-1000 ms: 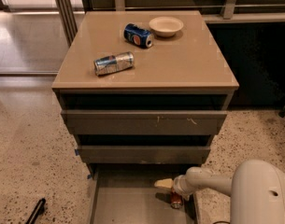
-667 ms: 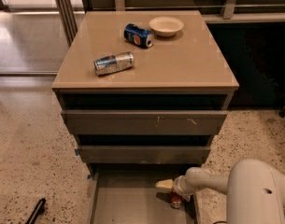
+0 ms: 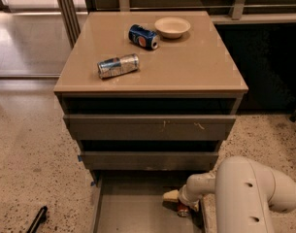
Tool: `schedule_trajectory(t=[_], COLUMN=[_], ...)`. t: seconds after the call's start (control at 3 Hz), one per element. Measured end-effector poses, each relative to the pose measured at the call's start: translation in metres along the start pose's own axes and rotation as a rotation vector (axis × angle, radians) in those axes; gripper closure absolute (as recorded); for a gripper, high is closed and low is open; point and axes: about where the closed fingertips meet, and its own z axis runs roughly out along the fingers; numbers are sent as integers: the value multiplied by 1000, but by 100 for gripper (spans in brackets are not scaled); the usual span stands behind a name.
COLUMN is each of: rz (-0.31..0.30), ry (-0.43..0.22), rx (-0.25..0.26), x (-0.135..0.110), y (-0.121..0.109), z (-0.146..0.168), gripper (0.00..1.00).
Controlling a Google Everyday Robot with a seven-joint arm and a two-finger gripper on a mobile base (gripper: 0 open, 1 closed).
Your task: Pick coke can from bottom drawer and place on counter
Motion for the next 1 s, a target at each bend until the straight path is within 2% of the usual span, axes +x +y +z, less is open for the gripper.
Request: schedule_trajectory(t=[0.33,0.67,1.0], rz=[8,10,10], ry=[20,20,20], rx=[59,60,60], x=[3,3,3], y=[-12,-12,-12], z=[10,10,10], gripper=[0,19,42])
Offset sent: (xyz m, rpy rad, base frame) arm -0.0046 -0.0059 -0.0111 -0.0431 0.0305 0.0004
